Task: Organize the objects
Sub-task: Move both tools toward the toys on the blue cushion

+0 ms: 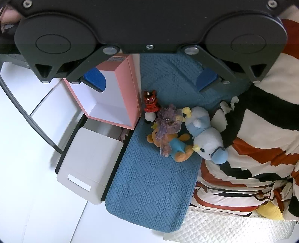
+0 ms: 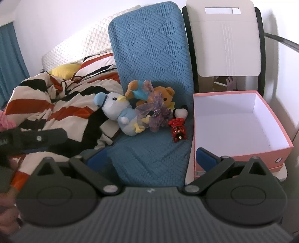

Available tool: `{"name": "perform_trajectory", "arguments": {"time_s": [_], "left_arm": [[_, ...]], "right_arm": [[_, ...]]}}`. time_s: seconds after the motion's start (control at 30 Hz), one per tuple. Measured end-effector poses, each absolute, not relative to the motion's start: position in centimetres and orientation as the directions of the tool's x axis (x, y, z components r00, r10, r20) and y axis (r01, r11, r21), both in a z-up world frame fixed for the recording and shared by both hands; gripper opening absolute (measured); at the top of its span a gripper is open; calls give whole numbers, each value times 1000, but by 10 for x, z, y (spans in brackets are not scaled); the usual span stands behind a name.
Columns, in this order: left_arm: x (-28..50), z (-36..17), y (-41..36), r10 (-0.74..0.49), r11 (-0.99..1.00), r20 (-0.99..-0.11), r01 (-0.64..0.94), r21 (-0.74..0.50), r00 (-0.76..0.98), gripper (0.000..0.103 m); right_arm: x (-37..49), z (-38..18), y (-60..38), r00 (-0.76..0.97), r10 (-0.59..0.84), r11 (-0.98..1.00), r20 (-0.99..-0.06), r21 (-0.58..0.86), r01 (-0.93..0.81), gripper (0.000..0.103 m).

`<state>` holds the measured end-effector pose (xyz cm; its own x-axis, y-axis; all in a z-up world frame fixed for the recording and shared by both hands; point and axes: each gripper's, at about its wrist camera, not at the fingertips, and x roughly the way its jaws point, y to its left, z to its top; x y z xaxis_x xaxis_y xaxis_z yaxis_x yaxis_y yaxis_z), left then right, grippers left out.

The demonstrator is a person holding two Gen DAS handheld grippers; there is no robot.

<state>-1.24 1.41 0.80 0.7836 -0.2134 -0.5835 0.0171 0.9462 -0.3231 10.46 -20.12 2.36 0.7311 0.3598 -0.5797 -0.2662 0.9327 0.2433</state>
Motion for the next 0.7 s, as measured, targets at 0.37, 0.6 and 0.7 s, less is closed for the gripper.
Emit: {"name": "perform_trajectory", "arguments": {"time_s": [0.37, 0.6, 0.7], "left_arm": [[-5, 20, 7, -195, 949, -552, 13, -316, 811, 103], [2, 9, 8, -164, 958, -571, -7, -285, 804, 103], [3, 4, 9, -154, 962, -577, -13, -274, 802, 103]], "right_arm": [[106, 24, -210, 756, 313, 947, -576, 254, -199, 103], [113, 10, -212, 758, 280, 955, -589, 250, -158, 103], [112, 7, -211, 764, 284, 953, -579, 257, -159, 103]]}}
